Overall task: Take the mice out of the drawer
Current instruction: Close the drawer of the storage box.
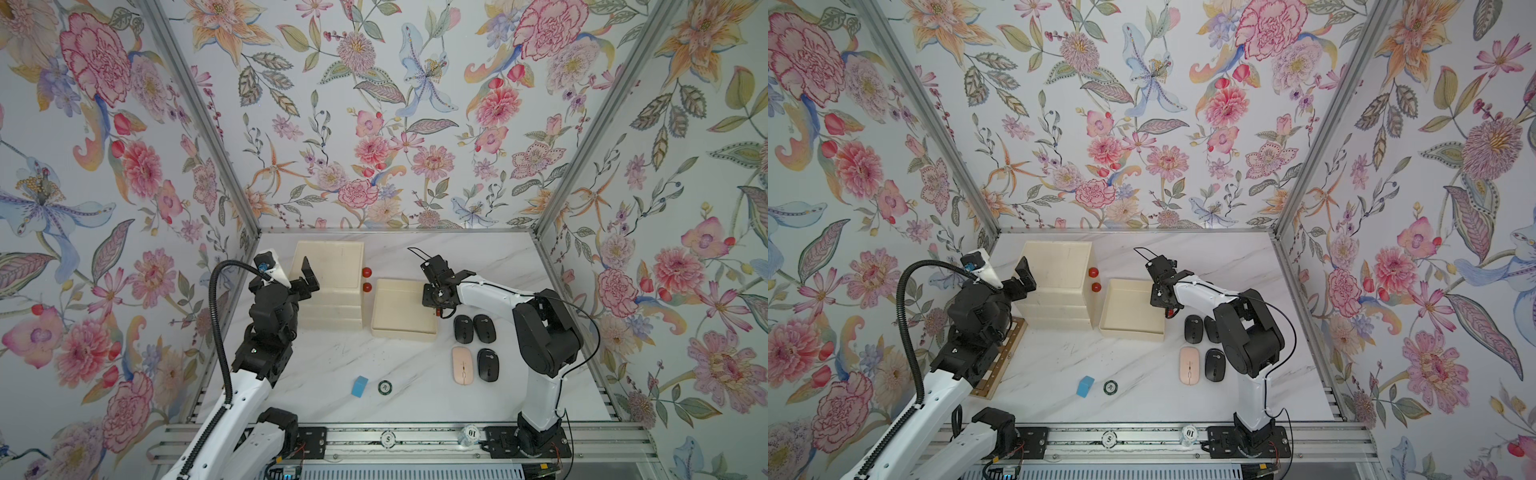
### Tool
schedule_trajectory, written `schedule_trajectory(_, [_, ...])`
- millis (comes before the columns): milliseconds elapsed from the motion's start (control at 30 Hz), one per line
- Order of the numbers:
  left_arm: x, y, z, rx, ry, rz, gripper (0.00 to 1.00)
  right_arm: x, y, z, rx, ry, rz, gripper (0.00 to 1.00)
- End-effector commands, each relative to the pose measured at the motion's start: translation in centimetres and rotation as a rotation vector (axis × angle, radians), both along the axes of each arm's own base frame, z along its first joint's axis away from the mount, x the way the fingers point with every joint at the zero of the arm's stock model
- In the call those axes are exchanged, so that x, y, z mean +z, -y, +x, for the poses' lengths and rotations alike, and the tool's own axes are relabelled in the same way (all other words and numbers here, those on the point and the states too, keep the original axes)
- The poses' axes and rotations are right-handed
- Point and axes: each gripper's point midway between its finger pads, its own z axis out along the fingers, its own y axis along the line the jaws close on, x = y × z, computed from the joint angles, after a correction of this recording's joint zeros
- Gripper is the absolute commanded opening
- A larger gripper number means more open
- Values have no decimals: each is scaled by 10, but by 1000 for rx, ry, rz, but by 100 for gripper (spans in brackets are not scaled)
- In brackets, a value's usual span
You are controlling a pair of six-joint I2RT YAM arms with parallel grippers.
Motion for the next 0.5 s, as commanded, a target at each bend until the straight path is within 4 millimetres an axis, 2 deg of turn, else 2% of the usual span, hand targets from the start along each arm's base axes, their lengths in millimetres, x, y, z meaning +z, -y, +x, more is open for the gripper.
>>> schedule_trajectory(0, [-13, 7, 8, -76, -89, 69, 100, 18, -3, 6, -3, 8, 46, 6])
schedule_trajectory(67, [-17, 10, 12, -91, -109, 98, 100, 20, -2, 7, 2, 4, 50, 2])
schedule_trajectory(267, [-30, 14, 27, -155, -147, 106, 100, 20, 0, 7, 12, -30, 55, 2])
schedule_trajectory(467, [-39, 10, 34, -186, -171, 64, 100, 23, -2, 7, 37, -52, 57, 1])
